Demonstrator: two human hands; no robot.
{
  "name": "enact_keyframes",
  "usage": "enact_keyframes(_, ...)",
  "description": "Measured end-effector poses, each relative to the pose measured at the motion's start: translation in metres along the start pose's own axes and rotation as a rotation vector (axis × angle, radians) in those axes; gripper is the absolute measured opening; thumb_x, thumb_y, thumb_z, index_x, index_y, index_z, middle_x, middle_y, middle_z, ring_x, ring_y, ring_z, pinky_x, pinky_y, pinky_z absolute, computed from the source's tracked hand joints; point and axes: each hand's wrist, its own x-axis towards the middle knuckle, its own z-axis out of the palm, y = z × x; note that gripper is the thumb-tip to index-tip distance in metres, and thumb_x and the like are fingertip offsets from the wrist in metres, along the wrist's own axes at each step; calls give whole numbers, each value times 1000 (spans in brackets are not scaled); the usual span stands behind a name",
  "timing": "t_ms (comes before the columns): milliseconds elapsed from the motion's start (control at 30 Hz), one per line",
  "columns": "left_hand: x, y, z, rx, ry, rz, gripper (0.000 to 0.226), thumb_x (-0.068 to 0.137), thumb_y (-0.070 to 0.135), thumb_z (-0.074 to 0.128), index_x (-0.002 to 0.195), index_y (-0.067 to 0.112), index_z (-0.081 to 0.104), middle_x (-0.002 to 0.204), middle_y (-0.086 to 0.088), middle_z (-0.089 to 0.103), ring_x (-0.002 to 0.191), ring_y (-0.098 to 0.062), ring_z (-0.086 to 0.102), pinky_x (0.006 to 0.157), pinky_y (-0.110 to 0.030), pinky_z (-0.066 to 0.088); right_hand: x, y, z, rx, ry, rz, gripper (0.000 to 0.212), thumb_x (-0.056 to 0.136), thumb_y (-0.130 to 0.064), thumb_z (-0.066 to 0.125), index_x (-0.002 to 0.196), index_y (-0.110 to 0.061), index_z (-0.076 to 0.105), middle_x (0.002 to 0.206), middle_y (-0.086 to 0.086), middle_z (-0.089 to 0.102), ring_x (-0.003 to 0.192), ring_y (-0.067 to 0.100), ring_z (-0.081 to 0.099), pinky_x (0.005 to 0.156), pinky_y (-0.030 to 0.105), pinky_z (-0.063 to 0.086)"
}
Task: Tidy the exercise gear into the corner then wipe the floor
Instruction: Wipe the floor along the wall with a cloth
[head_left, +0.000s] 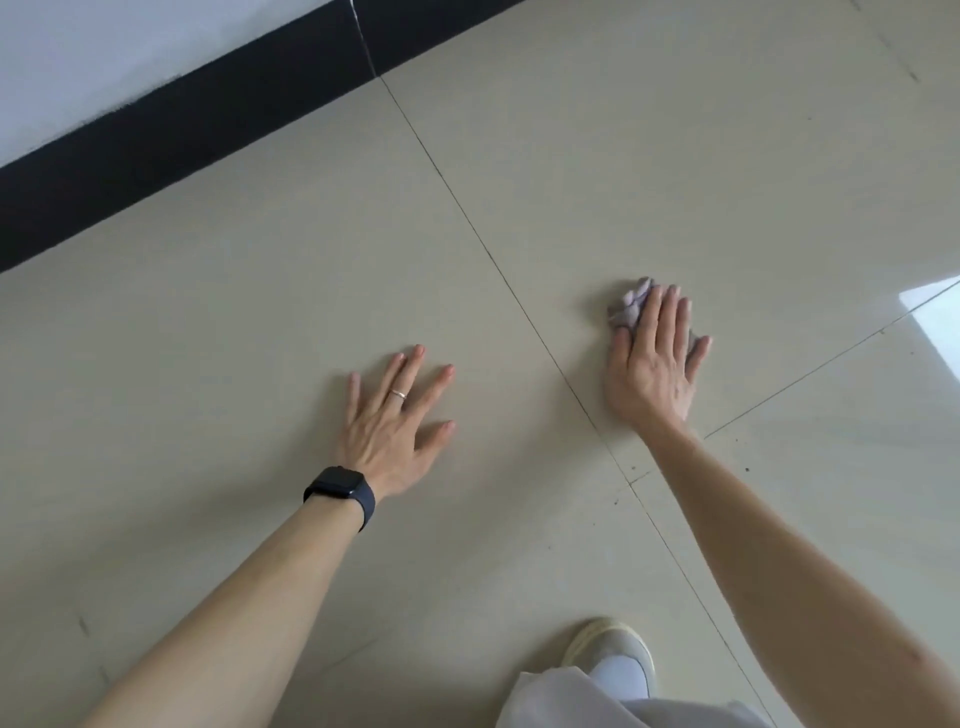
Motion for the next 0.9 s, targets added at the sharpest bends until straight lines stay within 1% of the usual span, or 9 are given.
enact_keyframes(67, -3, -11, -6, -4, 4, -109, 67, 92, 63, 24, 155, 44, 12, 166, 5, -3, 153, -19, -3, 119, -58, 6, -15, -38, 18, 25, 31, 148, 63, 105, -38, 23, 159, -19, -2, 167, 0, -6, 153, 15, -11, 121, 53, -6)
enact_keyframes(100, -3, -19, -11, -41, 10, -200, 67, 92, 62, 23, 156, 43, 9, 166, 6, -6, 153, -20, -5, 119, -57, 3, -31, -57, 30, 11, 34, 54, 63, 105, -38, 25, 160, -18, 1, 167, 0, -3, 153, 16, -9, 122, 53, -6)
enact_keyframes(167, 1, -36, -21, -119, -15, -338, 68, 92, 61, 21, 156, 42, 5, 165, 9, -9, 153, -20, -6, 119, -58, 2, -68, -77, 44, -70, -53, -415, 60, 106, -37, 29, 159, -17, 12, 167, -1, 6, 154, 14, -1, 122, 52, 3)
enact_keyframes(267, 3, -62, -34, -10, -42, -235, 69, 89, 64, 14, 155, 45, 5, 164, 16, -7, 153, -18, -5, 119, -59, 5, -44, -68, 35, -214, -208, -1020, 56, 106, -40, 29, 158, -20, 21, 165, -4, 16, 153, 11, 9, 122, 50, 17)
enact_keyframes(333, 3, -77, -37, 17, -20, -173, 65, 90, 63, 14, 153, 50, 11, 165, 14, 2, 153, -20, -2, 119, -60, 7, 5, -71, 24, -223, -180, -879, 56, 107, -43, 23, 159, -26, 12, 166, -7, 8, 152, 7, 1, 124, 48, 10)
enact_keyframes(400, 6, -88, -37, 43, 7, -144, 60, 92, 62, 19, 151, 54, 14, 166, 9, 6, 153, -22, 1, 119, -59, 8, 52, -88, 16, -123, -143, -427, 59, 106, -44, 18, 159, -27, 0, 167, -9, -3, 151, 6, -10, 123, 47, -4)
enact_keyframes(500, 21, -105, -41, 25, 8, -168, 63, 86, 72, 19, 147, 61, 6, 165, 6, -14, 152, -20, -13, 121, -55, -1, 71, -131, 25, -15, -61, -29, 64, 104, -41, 21, 159, -21, -5, 167, -3, -8, 152, 12, -13, 121, 53, -8)
enact_keyframes(700, 61, -149, -67, -27, 101, -201, 74, 85, 77, 18, 151, 53, -5, 163, 11, -21, 150, -14, -18, 122, -51, -4, 16, -167, 62, -242, -171, -800, 60, 105, -42, 23, 160, -23, 8, 167, -9, 1, 153, 9, -4, 122, 47, -1)
enact_keyframes(900, 94, -211, -91, -21, 71, -391, 78, 80, 84, 6, 149, 54, -13, 161, 13, -25, 150, -16, -20, 121, -53, -4, 125, -221, 49, -188, -165, -561, 59, 105, -45, 16, 159, -27, -2, 166, -12, -7, 150, 5, -14, 123, 47, -4)
